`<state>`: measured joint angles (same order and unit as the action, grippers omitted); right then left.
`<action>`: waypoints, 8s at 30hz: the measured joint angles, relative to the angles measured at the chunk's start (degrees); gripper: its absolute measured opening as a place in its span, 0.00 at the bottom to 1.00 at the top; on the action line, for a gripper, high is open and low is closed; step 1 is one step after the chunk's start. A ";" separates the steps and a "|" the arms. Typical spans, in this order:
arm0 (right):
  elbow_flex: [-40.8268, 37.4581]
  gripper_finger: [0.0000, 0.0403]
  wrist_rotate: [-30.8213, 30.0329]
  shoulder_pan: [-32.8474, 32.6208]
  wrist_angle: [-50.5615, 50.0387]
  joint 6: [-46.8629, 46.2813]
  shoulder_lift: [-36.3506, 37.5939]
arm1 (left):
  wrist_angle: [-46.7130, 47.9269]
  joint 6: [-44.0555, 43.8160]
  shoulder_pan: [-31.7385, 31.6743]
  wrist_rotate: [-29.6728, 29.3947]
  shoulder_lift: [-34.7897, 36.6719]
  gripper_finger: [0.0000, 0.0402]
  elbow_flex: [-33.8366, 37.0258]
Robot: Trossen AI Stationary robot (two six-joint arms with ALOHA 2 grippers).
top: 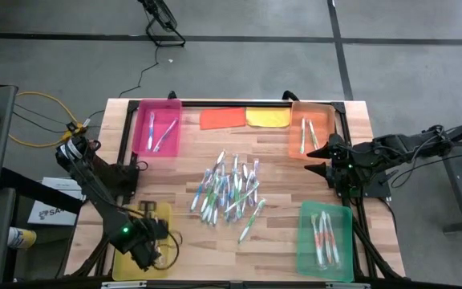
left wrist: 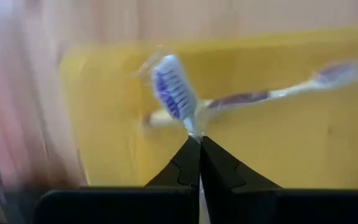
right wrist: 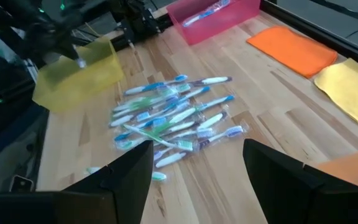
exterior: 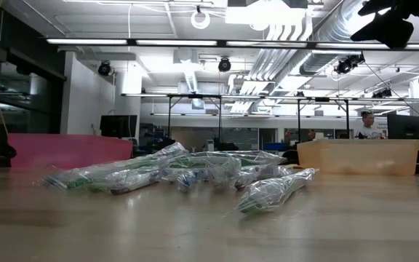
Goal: Pick & Place Toothbrushes
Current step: Put the purple toothbrush into the yellow bin, then put the blue toothbrush into the red bin, then put the purple toothbrush into the yellow bin
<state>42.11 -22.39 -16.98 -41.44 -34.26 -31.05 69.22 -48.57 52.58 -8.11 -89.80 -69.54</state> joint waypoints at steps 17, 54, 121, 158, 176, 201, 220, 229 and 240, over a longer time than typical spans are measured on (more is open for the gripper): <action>0.00 0.60 -1.64 0.01 -5.08 -3.60 0.00 | -7.72 58.39 -3.41 7.84 -5.31 0.00 -0.09; 0.00 0.60 -2.59 -0.01 -5.17 -6.32 -0.02 | -0.21 62.98 -3.45 18.18 -7.58 0.42 -2.77; 0.04 0.60 -2.69 -0.01 -5.24 -3.43 -0.02 | -25.81 -23.88 -38.71 3.11 -12.16 0.42 8.72; 0.03 0.60 -11.73 0.01 -5.46 -6.71 -0.02 | 3.38 -8.45 -63.05 -17.69 14.78 0.03 9.03; 0.02 0.60 -15.12 0.01 -5.46 -14.03 -0.02 | -7.00 21.35 -91.33 -13.12 15.34 0.03 15.24; 0.02 0.60 -16.70 0.01 -5.67 -21.55 -0.01 | -25.32 33.14 -91.36 3.27 15.72 0.45 19.91; 0.00 0.60 -16.33 0.00 -5.76 -27.09 -4.15 | -44.59 30.90 -76.18 6.64 10.44 0.43 19.85; 0.00 0.60 -15.78 -0.01 -5.73 -27.22 -5.40 | -49.62 25.77 -68.94 6.79 1.95 0.43 17.89; 0.00 0.60 -15.21 -0.01 -6.44 -24.36 -5.40 | -49.74 25.61 -63.27 -3.23 -7.80 0.43 9.12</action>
<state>42.11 -37.60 -16.99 -47.88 -58.62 -36.45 19.48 -22.96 -10.69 -11.34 -97.60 -60.42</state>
